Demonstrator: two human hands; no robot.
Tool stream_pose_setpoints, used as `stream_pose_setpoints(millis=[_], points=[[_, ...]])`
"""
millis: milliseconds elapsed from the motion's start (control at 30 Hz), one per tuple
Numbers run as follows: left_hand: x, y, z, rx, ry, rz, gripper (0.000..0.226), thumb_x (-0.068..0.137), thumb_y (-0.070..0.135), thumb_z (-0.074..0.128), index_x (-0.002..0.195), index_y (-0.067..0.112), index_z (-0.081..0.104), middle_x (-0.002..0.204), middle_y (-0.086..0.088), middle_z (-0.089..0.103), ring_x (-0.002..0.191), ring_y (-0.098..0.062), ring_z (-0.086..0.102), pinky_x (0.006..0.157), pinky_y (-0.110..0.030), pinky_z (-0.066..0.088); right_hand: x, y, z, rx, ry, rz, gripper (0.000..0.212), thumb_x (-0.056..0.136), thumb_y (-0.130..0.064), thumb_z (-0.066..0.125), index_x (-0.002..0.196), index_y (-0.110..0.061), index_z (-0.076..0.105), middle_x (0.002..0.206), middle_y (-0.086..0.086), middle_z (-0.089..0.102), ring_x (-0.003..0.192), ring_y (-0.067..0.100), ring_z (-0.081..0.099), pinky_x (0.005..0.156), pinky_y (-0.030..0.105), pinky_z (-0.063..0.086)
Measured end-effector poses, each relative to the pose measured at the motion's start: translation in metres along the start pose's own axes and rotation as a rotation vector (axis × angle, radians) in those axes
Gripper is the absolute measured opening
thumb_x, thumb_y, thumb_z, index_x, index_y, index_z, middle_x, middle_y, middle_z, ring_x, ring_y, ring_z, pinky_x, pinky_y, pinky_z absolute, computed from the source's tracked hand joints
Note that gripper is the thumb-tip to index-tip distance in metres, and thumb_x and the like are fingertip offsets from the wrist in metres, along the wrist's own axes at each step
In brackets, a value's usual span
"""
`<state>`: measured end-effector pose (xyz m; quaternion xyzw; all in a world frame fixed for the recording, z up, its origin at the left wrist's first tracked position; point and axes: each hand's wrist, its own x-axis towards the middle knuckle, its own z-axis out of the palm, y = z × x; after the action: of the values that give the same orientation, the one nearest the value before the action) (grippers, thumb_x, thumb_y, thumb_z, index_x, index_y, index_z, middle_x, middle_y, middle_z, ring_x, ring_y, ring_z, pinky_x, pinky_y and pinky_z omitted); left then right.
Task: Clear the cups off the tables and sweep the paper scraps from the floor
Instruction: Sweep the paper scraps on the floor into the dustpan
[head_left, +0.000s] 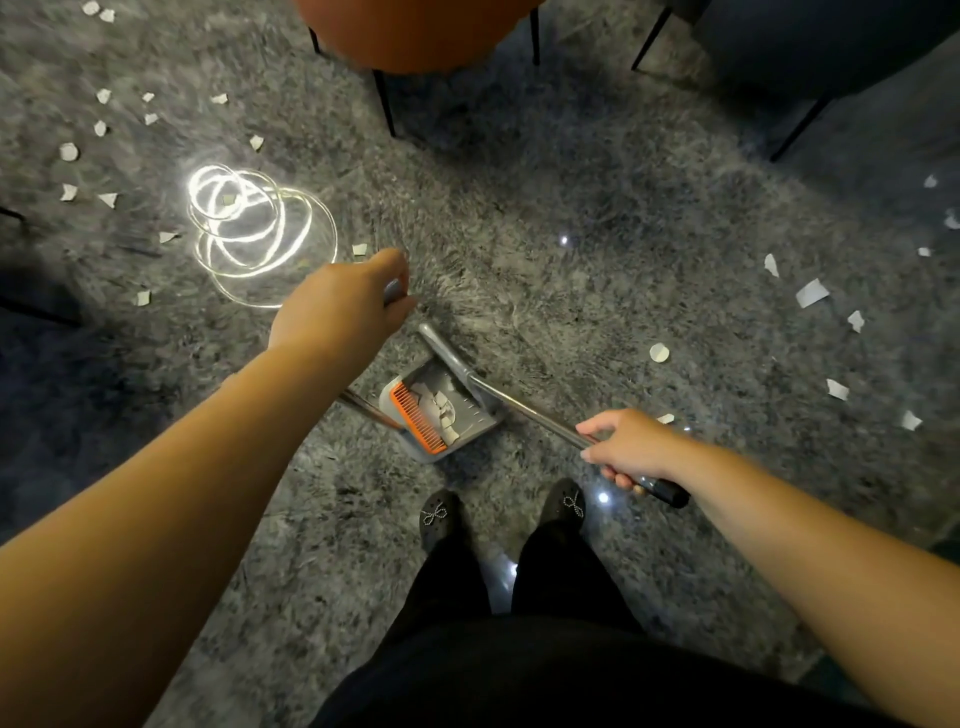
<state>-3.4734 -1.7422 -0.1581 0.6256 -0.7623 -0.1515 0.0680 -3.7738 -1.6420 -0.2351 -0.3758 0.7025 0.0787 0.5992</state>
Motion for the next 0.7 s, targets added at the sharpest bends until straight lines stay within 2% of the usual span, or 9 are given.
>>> stream_pose_setpoints(millis=[100, 233, 333, 433, 567, 700], points=[[-0.011, -0.007, -0.003, -0.014, 0.006, -0.003, 0.022, 0.092, 0.038, 0.062, 0.102, 0.019, 0.055, 0.072, -0.005, 0.053, 0.064, -0.028, 0.049, 0.055, -0.035, 0.041, -0.013, 0.000, 0.007, -0.012, -0.004, -0.025, 0.044, 0.092, -0.014, 0.061, 0.134, -0.025, 0.050, 0.058, 0.004, 0.055, 0.033, 0.010, 0.046, 0.042, 0.019, 0.039], [-0.038, -0.018, -0.009, -0.020, 0.006, -0.040, 0.024, 0.092, 0.034, 0.063, 0.104, 0.015, 0.055, 0.072, -0.009, 0.055, 0.064, -0.030, 0.052, 0.055, -0.036, 0.042, -0.017, -0.011, 0.011, -0.013, 0.005, -0.053, 0.044, 0.093, -0.013, 0.059, 0.135, -0.023, 0.048, 0.061, 0.007, 0.056, 0.032, 0.009, 0.046, 0.037, 0.018, 0.037], [-0.062, -0.031, -0.016, -0.074, 0.046, -0.170, 0.023, 0.092, 0.033, 0.064, 0.104, 0.015, 0.056, 0.080, -0.012, 0.061, 0.071, -0.034, 0.058, 0.060, -0.041, 0.049, -0.013, -0.026, 0.008, -0.055, 0.002, -0.094, 0.045, 0.094, -0.012, 0.058, 0.137, -0.019, 0.046, 0.058, 0.006, 0.055, 0.032, 0.010, 0.046, 0.035, 0.018, 0.036], [-0.089, -0.046, -0.026, -0.091, 0.111, -0.310, 0.021, 0.091, 0.036, 0.064, 0.103, 0.021, 0.055, 0.075, -0.003, 0.056, 0.068, -0.029, 0.055, 0.061, -0.038, 0.049, -0.004, -0.045, 0.005, -0.122, -0.008, -0.147, 0.047, 0.093, -0.012, 0.059, 0.138, -0.015, 0.045, 0.052, 0.006, 0.055, 0.031, 0.012, 0.046, 0.034, 0.018, 0.036], [-0.126, -0.065, -0.041, -0.075, 0.166, -0.492, 0.020, 0.091, 0.043, 0.061, 0.099, 0.028, 0.052, 0.074, -0.003, 0.058, 0.065, -0.030, 0.057, 0.061, -0.041, 0.053, 0.004, -0.077, 0.016, -0.181, -0.029, -0.200, 0.045, 0.092, -0.009, 0.060, 0.135, -0.014, 0.047, 0.056, 0.011, 0.053, 0.030, 0.013, 0.045, 0.034, 0.018, 0.035], [-0.164, -0.086, -0.050, -0.048, 0.219, -0.630, 0.020, 0.091, 0.045, 0.059, 0.094, 0.029, 0.047, 0.067, 0.000, 0.052, 0.060, -0.027, 0.053, 0.056, -0.038, 0.051, 0.001, -0.111, 0.038, -0.251, -0.082, -0.252, 0.046, 0.093, -0.007, 0.059, 0.137, -0.012, 0.046, 0.062, 0.013, 0.053, 0.031, 0.013, 0.045, 0.037, 0.018, 0.035]])
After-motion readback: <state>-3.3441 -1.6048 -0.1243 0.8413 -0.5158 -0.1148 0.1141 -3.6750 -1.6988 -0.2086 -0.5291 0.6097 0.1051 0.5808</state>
